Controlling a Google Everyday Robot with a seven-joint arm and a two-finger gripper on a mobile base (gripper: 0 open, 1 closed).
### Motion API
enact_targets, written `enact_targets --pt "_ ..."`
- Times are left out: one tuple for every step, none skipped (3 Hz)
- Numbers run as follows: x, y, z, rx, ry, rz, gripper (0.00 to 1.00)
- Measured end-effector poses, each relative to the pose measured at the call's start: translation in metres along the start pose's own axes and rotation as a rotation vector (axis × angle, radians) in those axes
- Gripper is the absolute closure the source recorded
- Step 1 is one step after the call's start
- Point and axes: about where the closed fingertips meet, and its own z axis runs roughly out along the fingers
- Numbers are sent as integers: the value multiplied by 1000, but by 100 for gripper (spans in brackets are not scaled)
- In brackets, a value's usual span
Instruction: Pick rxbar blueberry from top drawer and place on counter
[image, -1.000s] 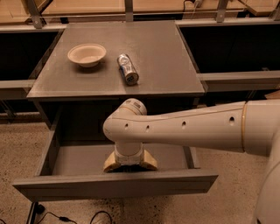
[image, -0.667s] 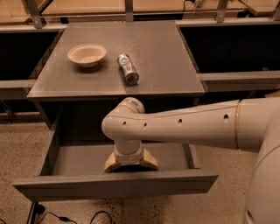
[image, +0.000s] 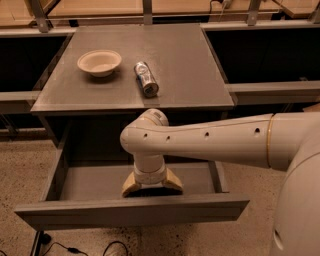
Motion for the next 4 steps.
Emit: enact_targets --pt "-1 -1 3 -3 -8 18 18" --pt "-2 -1 3 3 -7 24 49" --pt "-2 -1 -5 3 -7 24 72" --pt "-3 -1 -15 3 -7 24 100"
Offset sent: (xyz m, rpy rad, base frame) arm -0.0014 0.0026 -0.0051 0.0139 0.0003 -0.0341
